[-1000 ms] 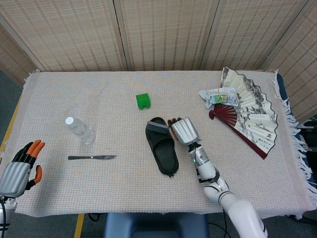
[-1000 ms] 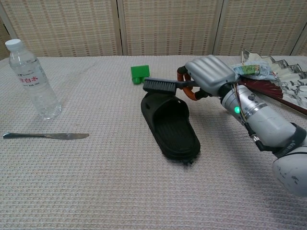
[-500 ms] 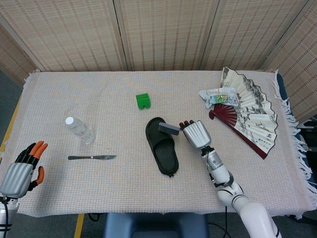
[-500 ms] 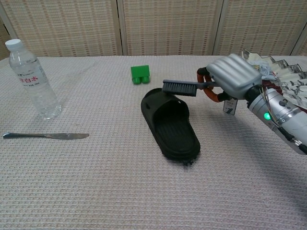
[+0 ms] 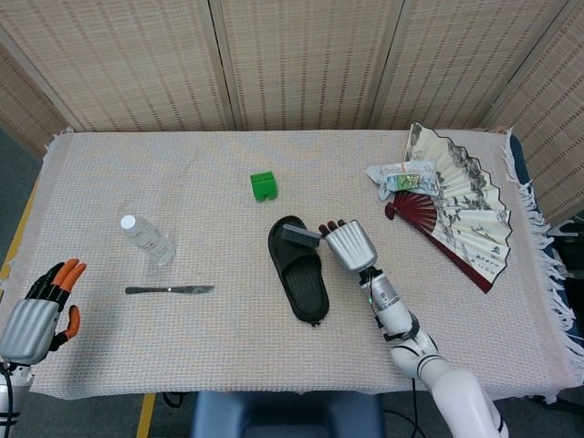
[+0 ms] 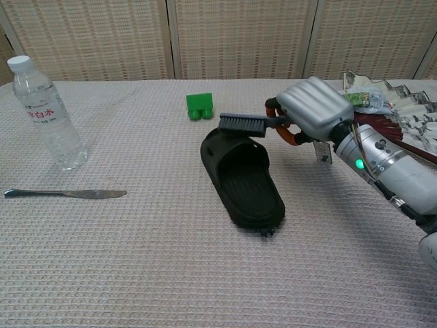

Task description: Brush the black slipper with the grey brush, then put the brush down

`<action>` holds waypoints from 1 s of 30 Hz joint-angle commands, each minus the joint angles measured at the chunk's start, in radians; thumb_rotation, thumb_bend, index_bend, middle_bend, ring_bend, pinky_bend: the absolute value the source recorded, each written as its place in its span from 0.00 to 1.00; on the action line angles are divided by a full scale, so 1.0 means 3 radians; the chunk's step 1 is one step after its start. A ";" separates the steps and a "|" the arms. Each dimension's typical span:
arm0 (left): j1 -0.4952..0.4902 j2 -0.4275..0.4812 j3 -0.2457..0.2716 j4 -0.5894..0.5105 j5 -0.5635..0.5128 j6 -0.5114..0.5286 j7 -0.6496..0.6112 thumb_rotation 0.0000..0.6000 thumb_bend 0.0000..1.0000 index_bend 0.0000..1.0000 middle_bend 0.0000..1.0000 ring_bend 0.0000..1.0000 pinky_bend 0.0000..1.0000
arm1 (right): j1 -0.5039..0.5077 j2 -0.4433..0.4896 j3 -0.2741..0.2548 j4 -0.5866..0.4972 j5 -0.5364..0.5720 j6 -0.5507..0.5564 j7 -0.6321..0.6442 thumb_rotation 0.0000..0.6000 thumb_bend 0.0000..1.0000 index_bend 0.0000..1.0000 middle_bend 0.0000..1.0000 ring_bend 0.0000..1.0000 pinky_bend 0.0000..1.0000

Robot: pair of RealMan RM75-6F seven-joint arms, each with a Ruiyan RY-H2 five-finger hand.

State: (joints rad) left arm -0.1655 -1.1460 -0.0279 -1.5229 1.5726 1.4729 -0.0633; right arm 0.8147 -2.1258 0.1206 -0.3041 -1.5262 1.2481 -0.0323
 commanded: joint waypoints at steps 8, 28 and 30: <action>0.0006 -0.0017 0.0017 -0.0028 0.0024 0.0008 0.0064 1.00 0.71 0.00 0.00 0.00 0.15 | -0.0251 0.0193 -0.0126 -0.0126 -0.0088 0.0321 -0.0012 1.00 0.82 0.84 0.58 0.66 1.00; -0.0018 -0.0011 -0.0005 -0.0002 -0.0017 -0.0029 0.0024 1.00 0.71 0.00 0.00 0.00 0.15 | 0.0019 0.0009 -0.0053 0.0012 -0.0046 0.0030 -0.0155 1.00 0.82 0.84 0.58 0.67 1.00; -0.0016 -0.0012 0.0000 -0.0006 -0.0006 -0.0023 0.0030 1.00 0.71 0.00 0.00 0.00 0.15 | -0.0014 0.0019 -0.0075 0.0023 -0.0063 0.0095 -0.0130 1.00 0.82 0.84 0.58 0.67 1.00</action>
State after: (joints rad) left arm -0.1703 -1.1495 -0.0282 -1.5244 1.5703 1.4658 -0.0546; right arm 0.8167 -2.1210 0.1020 -0.3006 -1.5423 1.2651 -0.0770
